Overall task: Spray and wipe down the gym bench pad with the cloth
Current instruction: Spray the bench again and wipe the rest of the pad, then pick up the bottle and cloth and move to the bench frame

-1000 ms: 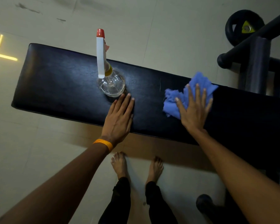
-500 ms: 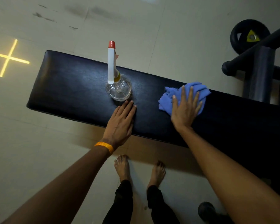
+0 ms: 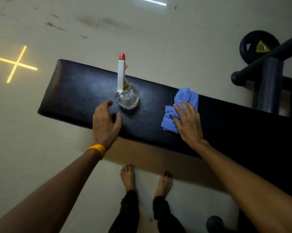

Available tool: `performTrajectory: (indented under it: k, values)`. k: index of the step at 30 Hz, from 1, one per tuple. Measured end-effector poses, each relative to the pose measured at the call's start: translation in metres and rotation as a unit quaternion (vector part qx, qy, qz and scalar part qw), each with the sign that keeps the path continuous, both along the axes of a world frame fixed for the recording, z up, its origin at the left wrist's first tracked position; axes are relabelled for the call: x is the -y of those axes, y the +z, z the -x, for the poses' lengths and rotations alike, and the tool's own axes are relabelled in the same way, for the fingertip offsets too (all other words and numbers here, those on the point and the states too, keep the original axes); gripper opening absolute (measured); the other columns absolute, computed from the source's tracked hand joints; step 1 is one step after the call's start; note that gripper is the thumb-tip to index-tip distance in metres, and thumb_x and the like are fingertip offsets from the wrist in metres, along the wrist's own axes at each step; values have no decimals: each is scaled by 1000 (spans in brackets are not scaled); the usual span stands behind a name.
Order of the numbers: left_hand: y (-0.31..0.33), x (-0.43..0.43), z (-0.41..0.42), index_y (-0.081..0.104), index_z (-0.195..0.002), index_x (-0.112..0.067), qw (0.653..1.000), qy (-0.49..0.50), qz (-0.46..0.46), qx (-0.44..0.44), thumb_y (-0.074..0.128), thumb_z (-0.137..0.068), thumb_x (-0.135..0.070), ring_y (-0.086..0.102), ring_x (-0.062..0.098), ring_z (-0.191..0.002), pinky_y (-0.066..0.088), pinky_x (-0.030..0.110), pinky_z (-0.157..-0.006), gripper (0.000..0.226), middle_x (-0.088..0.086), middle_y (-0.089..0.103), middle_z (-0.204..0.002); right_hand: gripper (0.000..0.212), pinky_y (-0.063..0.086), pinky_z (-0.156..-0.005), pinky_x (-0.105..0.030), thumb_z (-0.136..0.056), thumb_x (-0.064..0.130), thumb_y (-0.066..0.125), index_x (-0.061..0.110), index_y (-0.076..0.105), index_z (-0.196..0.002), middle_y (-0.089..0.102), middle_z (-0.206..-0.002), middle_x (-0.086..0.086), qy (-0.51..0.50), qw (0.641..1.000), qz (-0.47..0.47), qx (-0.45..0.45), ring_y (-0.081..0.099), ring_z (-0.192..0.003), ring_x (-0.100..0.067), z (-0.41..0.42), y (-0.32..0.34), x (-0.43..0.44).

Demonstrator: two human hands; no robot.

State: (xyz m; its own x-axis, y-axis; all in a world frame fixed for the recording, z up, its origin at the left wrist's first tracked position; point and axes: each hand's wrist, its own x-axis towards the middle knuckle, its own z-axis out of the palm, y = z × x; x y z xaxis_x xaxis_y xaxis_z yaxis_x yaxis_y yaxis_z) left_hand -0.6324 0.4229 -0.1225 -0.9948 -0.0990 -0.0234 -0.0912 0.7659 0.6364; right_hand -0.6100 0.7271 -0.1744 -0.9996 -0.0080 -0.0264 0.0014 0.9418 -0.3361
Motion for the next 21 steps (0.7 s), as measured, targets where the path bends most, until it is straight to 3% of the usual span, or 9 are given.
performTrajectory:
  k: [2, 4, 7, 11, 15, 19, 21]
  values:
    - [9, -3, 12, 48, -140, -3, 998, 16, -59, -9, 70, -90, -24, 52, 28, -129, 42, 44, -112, 59, 15, 56, -137, 62, 25, -119, -50, -101, 37, 56, 23, 34, -157, 27, -166, -7, 1, 1000, -21, 1, 26, -152, -33, 5, -1, -2]
    - [14, -8, 29, 42, -147, -7, 993, 26, -117, -15, 75, -86, -27, 48, 23, -136, 39, 42, -117, 73, 12, 51, -145, 70, 15, -125, -50, -102, 50, 46, 24, 20, -161, 14, -170, -4, -94, 995, -6, 33, 10, -157, -31, 15, -5, -2]
    - [20, -21, 53, 42, -147, -12, 987, 3, -156, -40, 80, -83, -31, 52, 19, -132, 44, 42, -113, 77, 5, 52, -144, 70, 16, -125, -54, -101, 55, 28, 17, 24, -160, 20, -168, -7, -173, 985, -10, 23, 10, -156, -32, 20, -13, 29]
    - [31, -42, 72, 51, -141, -16, 978, -15, -196, -70, 80, -84, -25, 60, 4, -111, 49, 23, -99, 65, -12, 59, -125, 63, 12, -127, -45, -102, 44, 31, 16, 29, -159, 24, -166, -9, -17, 999, -22, -18, 16, -156, -29, 22, -21, 90]
    - [33, -51, 81, 59, -130, -9, 977, 29, -191, -87, 77, -88, -26, 62, 12, -82, 56, 35, -83, 49, -5, 65, -93, 58, 26, -123, -51, -103, 39, 37, 13, 40, -154, 35, -162, -11, 97, 993, -31, -56, 27, -152, -31, 45, -33, 60]
    - [30, -50, 89, 60, -125, -6, 972, 44, -204, -108, 73, -90, -21, 62, 7, -77, 57, 36, -81, 40, -20, 61, -88, 57, 24, -124, -51, -104, 39, 37, 7, 46, -150, 41, -158, -15, -139, 989, -18, -38, 31, -150, -35, 71, -31, 57]
    - [28, -52, 88, 59, -126, -4, 969, 50, -213, -116, 72, -91, -18, 62, 1, -76, 55, 25, -80, 40, -23, 62, -91, 55, 28, -121, -51, -102, 34, 41, 2, 49, -146, 47, -153, -18, -146, 987, -7, -72, 38, -146, -36, 55, -29, 95]
